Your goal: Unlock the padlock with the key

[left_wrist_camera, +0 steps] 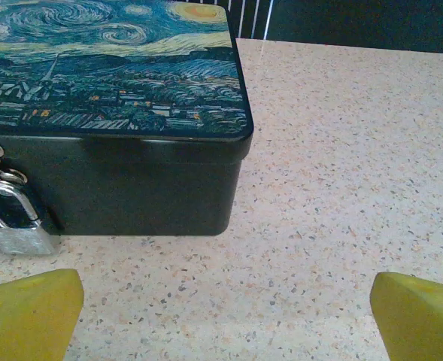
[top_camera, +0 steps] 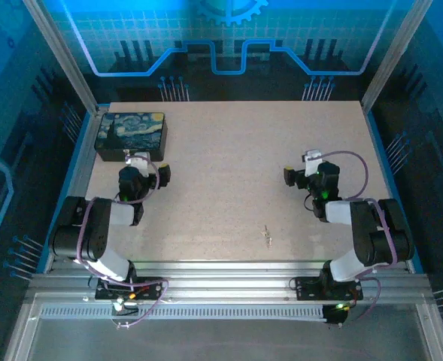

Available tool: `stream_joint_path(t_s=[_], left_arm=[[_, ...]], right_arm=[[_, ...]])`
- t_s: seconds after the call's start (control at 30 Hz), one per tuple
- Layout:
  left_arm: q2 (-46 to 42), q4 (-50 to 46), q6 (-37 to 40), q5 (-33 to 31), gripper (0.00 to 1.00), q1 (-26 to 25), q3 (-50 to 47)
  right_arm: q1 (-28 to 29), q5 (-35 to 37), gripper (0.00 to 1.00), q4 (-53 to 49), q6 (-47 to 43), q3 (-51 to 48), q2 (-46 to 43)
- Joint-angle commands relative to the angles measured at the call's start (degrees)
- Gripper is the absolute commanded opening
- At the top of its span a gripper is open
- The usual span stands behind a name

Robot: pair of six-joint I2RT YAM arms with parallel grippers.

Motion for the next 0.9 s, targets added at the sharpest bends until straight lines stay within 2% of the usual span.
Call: stream_joint_path(t_s=[0.0, 0.87], left_arm=[[-1.3, 0.1, 1.2, 1.2, 0.99, 0.5, -0.7], [-1.3, -0.2, 0.9, 1.4, 0.99, 0.7, -0.6]], right_arm=[[0.1, 1.0, 1.00, -0.5, 0.8, -0.6, -1.4], [0.1, 0.9, 1.00, -0.5, 0.9, -0.6, -1.4]])
